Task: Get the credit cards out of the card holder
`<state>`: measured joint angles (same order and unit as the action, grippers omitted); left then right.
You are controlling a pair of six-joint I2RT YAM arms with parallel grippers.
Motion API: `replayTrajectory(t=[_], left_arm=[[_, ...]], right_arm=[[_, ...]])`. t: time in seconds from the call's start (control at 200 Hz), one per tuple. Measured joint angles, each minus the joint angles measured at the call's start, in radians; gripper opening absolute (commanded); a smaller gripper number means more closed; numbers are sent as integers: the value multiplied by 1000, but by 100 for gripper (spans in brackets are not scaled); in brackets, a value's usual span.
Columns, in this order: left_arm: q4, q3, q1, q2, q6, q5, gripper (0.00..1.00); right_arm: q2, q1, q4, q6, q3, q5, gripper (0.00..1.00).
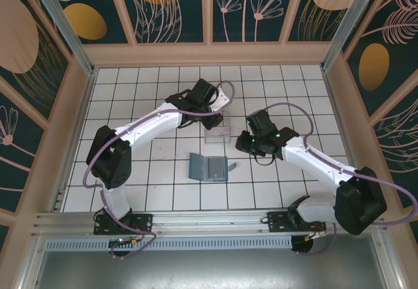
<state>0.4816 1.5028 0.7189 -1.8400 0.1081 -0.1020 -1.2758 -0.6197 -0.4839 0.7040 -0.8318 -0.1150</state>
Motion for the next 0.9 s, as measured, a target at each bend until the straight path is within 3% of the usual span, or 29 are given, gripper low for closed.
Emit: replayTrajectory(t=[0.305, 0.631, 0.901], left_arm=[[-154, -223, 0, 149, -336, 8, 30], [-145, -241, 8, 180, -618, 24, 31], [-63, -243, 146, 147, -758, 100, 32]], right_arm=[[-56, -32, 50, -11, 55, -60, 24], [-94, -58, 86, -23, 88, -105, 23], [-96, -69, 92, -29, 126, -112, 23]])
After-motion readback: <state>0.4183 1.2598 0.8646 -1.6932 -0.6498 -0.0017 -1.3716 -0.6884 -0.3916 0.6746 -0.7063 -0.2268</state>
